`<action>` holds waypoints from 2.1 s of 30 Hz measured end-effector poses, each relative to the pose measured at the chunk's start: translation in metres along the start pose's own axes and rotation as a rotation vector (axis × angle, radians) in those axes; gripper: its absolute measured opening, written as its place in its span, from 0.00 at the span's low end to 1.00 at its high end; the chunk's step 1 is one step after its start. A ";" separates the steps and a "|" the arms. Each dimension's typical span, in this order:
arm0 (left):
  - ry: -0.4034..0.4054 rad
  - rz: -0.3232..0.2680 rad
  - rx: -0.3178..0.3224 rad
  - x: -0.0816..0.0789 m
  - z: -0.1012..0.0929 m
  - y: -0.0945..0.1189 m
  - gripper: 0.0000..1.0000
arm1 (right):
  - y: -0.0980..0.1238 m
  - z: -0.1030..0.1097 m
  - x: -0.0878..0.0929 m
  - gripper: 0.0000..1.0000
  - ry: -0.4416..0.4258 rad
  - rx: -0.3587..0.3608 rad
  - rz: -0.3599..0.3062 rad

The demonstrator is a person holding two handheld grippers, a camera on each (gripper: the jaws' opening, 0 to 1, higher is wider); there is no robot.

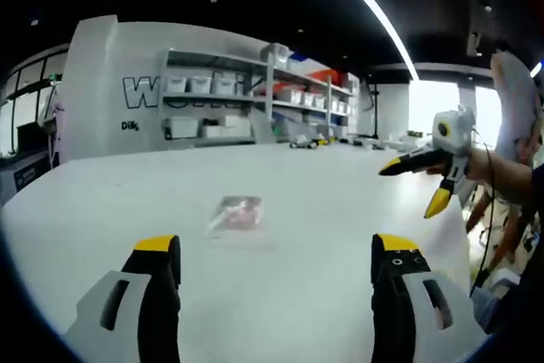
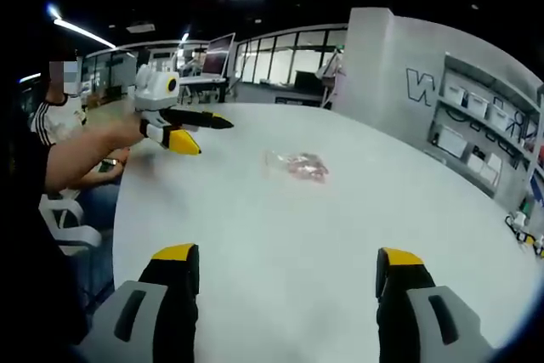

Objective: Open the resealable bag by pulling the two sides of the seal apart until the entire bag opening is separated and visibly accessible.

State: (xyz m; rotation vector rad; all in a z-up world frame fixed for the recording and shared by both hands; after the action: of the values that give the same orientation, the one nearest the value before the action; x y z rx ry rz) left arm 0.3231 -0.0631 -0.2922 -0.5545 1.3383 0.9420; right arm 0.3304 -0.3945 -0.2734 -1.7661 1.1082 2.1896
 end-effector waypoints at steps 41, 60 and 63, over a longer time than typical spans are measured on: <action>0.000 0.010 -0.002 0.014 0.010 -0.026 0.88 | -0.012 -0.005 -0.009 0.85 0.005 0.000 0.004; 0.002 0.012 0.006 0.011 0.015 -0.038 0.86 | -0.013 -0.006 -0.011 0.85 0.008 -0.001 0.002; 0.004 0.017 0.004 0.012 0.017 -0.039 0.86 | -0.014 -0.006 -0.011 0.85 0.006 -0.002 0.000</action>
State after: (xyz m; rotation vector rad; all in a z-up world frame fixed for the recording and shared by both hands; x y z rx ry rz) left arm 0.3640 -0.0674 -0.3076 -0.5425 1.3504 0.9522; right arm 0.3454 -0.3842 -0.2709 -1.7740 1.1078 2.1882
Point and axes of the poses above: the point that each gripper's makers call its tool centre point, and the gripper's own axes: y roughly backward along the fingers, z roughly to its left, x roughly out of its underside, the point moved 10 cm from there along y, roughly backward along the fingers, and after that the axes turned 14 degrees about -y, right-handed, at the moved point
